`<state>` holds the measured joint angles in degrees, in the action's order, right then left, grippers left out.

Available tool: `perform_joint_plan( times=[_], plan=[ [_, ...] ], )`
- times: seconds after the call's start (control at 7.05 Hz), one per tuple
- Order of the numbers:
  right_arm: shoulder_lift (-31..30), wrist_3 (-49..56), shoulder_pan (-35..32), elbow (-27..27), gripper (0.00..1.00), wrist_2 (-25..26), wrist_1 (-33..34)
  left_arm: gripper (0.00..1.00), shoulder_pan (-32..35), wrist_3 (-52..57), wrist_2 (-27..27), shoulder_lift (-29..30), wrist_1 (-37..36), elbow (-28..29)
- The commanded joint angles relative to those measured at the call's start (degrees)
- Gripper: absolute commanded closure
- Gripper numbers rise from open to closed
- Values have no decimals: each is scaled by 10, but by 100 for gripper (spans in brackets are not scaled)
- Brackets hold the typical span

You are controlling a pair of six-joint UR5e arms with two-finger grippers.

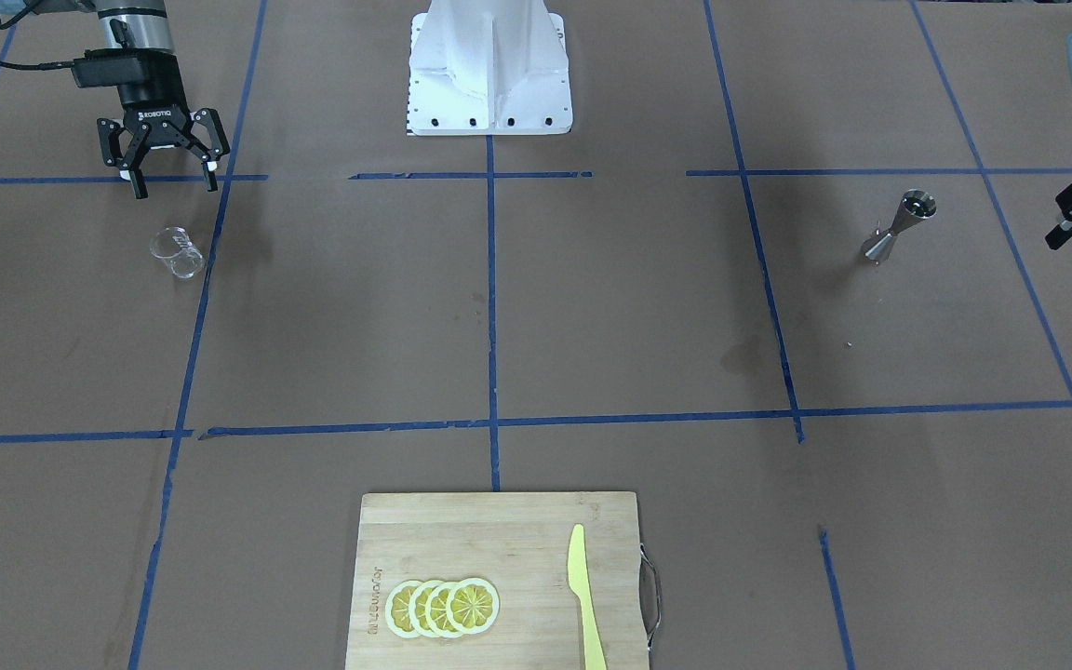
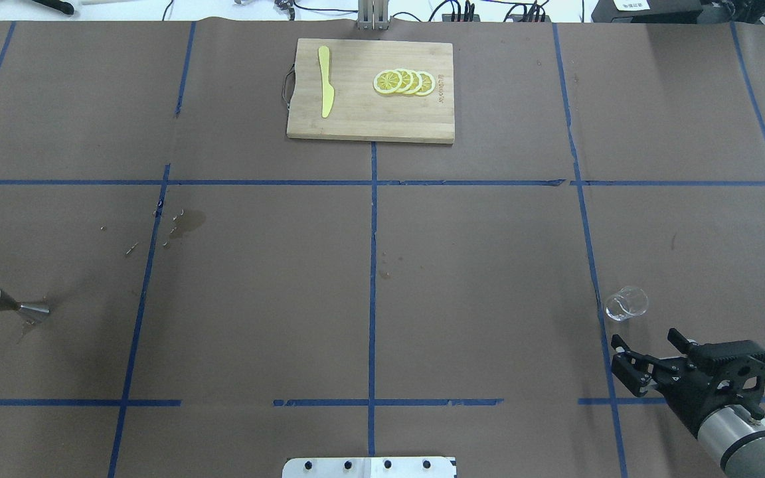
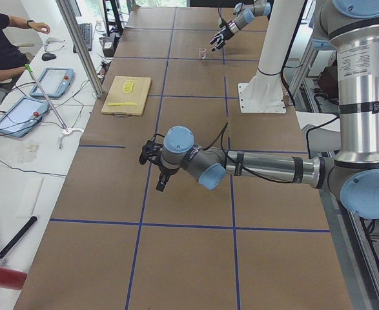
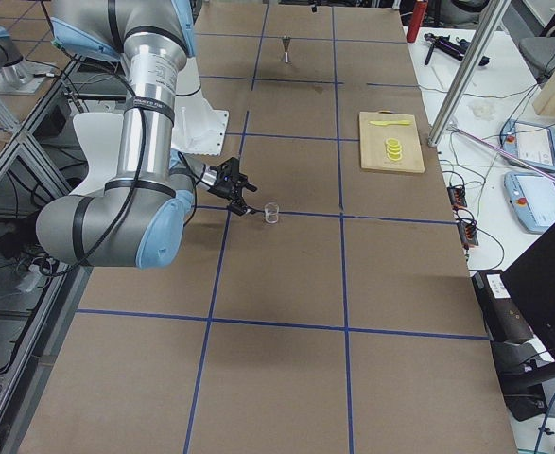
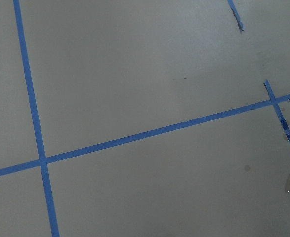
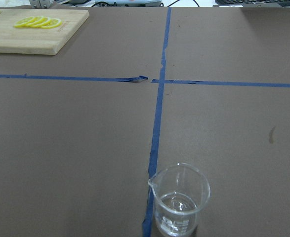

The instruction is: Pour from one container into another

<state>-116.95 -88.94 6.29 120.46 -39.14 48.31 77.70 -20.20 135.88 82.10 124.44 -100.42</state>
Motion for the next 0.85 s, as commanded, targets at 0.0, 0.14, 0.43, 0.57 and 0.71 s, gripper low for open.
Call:
perform_joint_plan(
  times=[0.0,0.14,0.43,0.57,0.71],
  plan=[
    [-14,48,-18,22,0,-68,0,0,-1,-2,0,2,-1,8],
    [-15,68,-54,30,0,-124,-1,0,-1,-2,0,2,-1,8],
    [-15,169,-157,43,0,-258,-1,0,-1,0,-1,1,-2,9],
    [-13,225,-227,43,0,-343,-1,0,-1,6,-1,2,-2,15],
    [-10,275,-315,43,0,-462,-1,0,0,8,-3,5,-2,24]
  ],
)
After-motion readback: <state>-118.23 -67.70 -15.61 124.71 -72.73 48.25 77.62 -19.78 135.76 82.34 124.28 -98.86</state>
